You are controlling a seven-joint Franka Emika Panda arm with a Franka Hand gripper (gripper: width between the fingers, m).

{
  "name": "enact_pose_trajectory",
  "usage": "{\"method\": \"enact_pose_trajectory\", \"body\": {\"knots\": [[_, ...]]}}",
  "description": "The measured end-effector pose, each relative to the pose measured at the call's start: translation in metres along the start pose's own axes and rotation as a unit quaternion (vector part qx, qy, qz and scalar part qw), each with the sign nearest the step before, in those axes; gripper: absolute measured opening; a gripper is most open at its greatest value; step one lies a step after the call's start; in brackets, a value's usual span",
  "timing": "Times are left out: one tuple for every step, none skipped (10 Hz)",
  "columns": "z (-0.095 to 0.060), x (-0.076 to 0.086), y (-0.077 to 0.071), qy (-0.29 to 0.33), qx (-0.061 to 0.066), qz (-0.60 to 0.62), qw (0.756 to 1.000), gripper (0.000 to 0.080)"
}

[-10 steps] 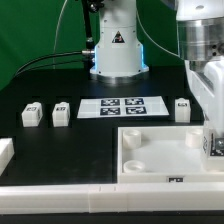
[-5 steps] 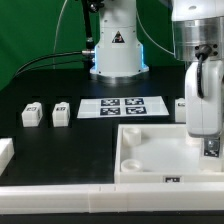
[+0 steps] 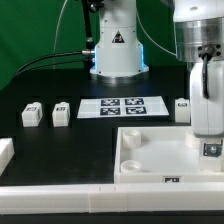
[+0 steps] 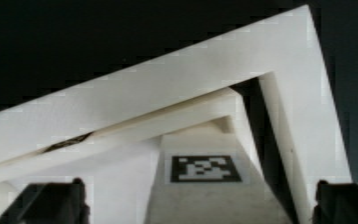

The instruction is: Assemble one leg

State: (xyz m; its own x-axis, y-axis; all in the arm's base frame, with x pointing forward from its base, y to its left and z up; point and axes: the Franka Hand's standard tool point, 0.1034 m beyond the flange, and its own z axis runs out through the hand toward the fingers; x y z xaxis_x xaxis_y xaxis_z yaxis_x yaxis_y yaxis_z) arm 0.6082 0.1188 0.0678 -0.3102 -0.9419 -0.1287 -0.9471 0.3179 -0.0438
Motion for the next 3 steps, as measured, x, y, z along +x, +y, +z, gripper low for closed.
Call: {"method": "enact_pose_trajectory", "body": {"knots": [[0.0000, -0.0002, 0.0001, 0.000, 0.000, -0.002, 1.000, 0.0646], [0.0001, -0.0002, 0.0002, 0.000, 0.000, -0.003, 1.000, 0.0646], [0.0001, -0.0004, 0.0003, 0.000, 0.000, -0.005, 1.000, 0.0649]]}}
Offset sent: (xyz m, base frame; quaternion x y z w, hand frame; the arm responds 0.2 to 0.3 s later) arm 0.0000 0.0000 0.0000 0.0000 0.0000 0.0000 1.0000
